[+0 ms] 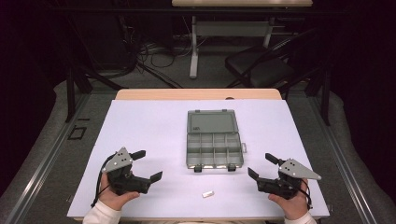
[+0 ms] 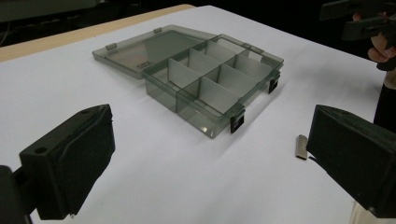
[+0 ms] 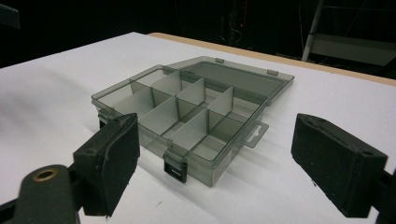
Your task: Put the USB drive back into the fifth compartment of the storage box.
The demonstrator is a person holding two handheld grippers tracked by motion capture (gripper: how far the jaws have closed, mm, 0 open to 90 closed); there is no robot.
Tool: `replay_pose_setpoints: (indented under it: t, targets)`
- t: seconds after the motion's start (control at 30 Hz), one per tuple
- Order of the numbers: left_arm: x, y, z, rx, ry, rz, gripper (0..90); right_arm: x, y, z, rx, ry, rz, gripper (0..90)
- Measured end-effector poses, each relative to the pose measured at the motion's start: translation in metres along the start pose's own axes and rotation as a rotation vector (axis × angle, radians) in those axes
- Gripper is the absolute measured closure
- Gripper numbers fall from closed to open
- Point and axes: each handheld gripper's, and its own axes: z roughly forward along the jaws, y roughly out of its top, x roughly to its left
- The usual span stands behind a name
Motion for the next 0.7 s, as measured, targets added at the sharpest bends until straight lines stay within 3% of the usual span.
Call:
replay_pose_setpoints:
  t: [0.27,0.7]
  targets:
    - [0.001,0.003,0.004,0.054,-0.007,-0.013,1.1,0.0,0.0,0.0,-0.002,0.0,0.003,15.2]
    - [-0.001,0.014,0.015,0.18,-0.032,0.016,1.1,0.0,-0.001,0.001,0.001,0.001,0.005,15.2]
